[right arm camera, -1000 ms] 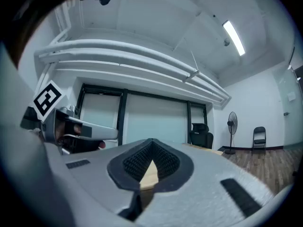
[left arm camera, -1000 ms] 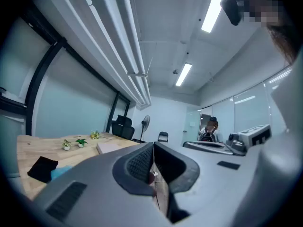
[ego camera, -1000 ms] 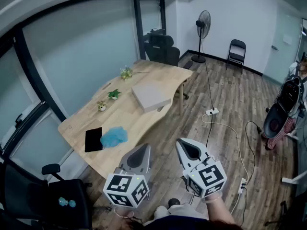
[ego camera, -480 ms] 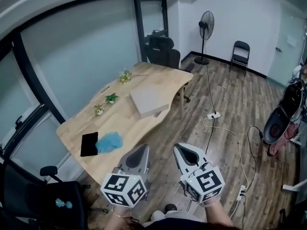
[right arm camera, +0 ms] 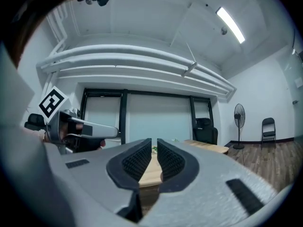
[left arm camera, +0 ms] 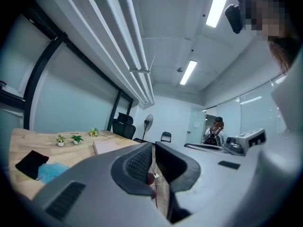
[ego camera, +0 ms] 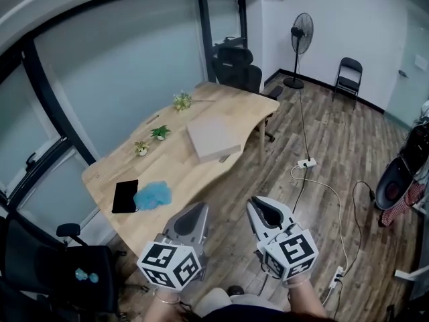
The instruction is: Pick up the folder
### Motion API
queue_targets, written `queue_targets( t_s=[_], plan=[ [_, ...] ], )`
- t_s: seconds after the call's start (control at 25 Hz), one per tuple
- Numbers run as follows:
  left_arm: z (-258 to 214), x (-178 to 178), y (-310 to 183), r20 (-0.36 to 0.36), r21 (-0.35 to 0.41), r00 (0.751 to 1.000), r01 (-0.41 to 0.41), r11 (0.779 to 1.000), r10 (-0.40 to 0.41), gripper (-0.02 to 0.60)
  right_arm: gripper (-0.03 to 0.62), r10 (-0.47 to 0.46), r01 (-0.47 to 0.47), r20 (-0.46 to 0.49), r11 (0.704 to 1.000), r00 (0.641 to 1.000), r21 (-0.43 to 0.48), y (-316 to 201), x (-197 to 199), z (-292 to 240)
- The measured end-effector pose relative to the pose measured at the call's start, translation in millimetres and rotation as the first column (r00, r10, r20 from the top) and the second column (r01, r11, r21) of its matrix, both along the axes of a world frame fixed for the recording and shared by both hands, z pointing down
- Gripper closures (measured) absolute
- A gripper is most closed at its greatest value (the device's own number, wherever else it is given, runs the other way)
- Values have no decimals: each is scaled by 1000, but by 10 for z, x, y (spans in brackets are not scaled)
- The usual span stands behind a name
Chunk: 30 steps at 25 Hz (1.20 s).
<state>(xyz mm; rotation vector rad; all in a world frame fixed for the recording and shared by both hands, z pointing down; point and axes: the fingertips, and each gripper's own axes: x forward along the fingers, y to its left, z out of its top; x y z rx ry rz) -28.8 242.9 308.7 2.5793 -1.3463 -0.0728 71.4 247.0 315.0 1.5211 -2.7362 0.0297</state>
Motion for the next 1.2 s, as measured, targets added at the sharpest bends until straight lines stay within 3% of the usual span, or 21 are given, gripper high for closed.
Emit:
queue_targets(
  t_s=[0.32,0.64,1.2],
  plan=[
    [61,8,-173,-18,-23,1000,-8,1000,8,478,476,-39,40,14,998,999,-39,-215,39,126],
    [92,-29,-537,-15,-29,1000,-3,1000,2,431,417,-48,48,2,997,999,-61,-587,53,234],
    [265,-126,-1399,-22,-78,1000,-19,997,17,402,405,-38,37,-11,995,999,-98,-1451,-53,368]
  ],
)
